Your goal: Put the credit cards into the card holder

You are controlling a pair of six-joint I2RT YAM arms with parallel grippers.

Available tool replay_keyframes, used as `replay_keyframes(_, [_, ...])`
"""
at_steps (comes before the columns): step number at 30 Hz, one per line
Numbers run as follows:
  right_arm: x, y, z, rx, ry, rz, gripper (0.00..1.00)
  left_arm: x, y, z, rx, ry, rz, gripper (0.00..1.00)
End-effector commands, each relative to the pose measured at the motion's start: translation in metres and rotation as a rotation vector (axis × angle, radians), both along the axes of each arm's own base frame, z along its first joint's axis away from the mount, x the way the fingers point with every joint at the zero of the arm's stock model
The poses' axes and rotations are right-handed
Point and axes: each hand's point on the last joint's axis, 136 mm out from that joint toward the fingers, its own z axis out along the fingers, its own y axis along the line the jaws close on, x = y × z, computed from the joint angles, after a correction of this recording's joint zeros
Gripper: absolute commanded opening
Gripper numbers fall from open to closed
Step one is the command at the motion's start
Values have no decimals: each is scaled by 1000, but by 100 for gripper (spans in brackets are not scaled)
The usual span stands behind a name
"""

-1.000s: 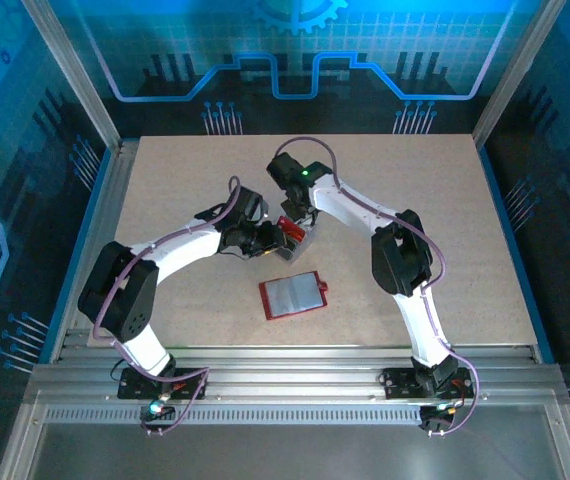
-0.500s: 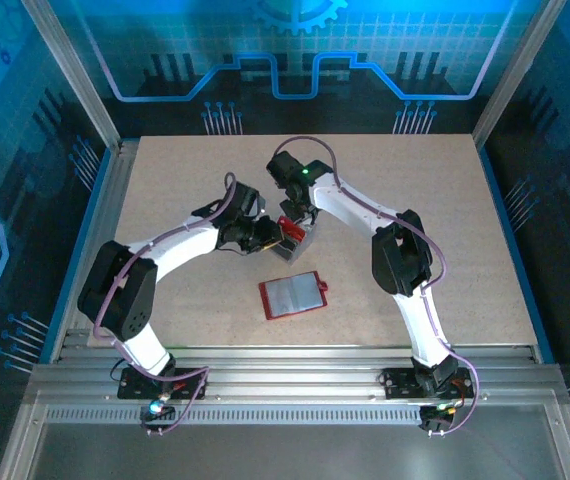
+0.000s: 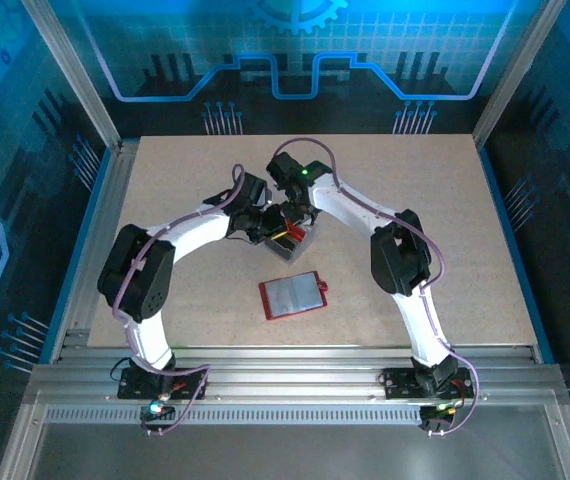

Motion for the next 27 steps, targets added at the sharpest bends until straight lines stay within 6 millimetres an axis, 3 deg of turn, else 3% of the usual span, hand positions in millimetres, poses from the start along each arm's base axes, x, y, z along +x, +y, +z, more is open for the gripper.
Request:
replay_keyframes(1, [-3, 0, -12, -10, 44, 18, 41, 9, -1, 2, -15, -1, -2, 0])
replay_keyframes(14, [2, -4, -15, -37, 39, 16, 38, -9, 9, -38, 24, 65, -5, 0])
replay_keyframes(27, [7, -9, -6, -50, 19, 11, 28, -21, 17, -53, 45, 92, -5, 0])
